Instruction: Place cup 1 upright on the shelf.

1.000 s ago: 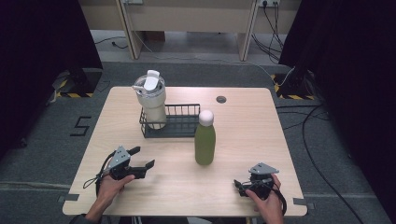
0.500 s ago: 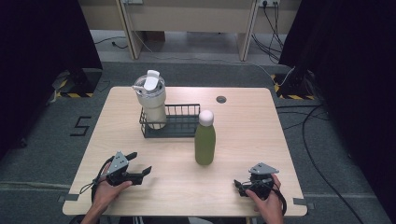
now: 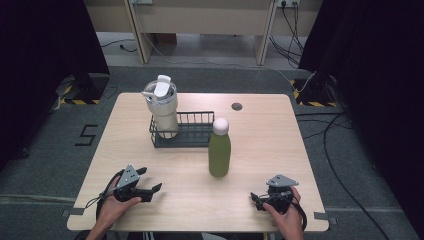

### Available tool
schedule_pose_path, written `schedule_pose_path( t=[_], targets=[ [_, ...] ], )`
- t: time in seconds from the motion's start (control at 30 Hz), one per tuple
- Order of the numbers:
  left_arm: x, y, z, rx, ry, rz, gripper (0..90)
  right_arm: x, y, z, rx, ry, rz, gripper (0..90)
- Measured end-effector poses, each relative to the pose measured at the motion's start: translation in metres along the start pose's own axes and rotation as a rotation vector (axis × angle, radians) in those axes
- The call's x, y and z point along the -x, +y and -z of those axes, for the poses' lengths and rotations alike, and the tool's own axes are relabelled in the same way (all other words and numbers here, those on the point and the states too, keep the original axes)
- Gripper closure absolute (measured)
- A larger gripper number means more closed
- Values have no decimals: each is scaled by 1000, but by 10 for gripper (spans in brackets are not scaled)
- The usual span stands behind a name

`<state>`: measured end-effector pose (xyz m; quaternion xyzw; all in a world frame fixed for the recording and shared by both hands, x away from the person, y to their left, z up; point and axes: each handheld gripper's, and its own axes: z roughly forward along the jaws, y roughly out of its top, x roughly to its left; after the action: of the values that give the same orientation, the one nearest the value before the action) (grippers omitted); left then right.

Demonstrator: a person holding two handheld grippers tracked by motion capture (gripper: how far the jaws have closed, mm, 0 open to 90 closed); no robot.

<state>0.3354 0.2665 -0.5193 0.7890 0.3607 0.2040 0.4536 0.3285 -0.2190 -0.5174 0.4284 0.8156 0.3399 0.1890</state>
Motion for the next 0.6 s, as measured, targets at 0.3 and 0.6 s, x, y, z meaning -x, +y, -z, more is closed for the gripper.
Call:
schedule_pose_path(
  t=[0.3,0.6],
  targets=[
    [0,-1,-1,-79,8,-3,148,0,0,0,0,1,0,97],
    [7,-1,-7,-169,16,-58,147,0,0,0,1,1,0,97]
  ],
)
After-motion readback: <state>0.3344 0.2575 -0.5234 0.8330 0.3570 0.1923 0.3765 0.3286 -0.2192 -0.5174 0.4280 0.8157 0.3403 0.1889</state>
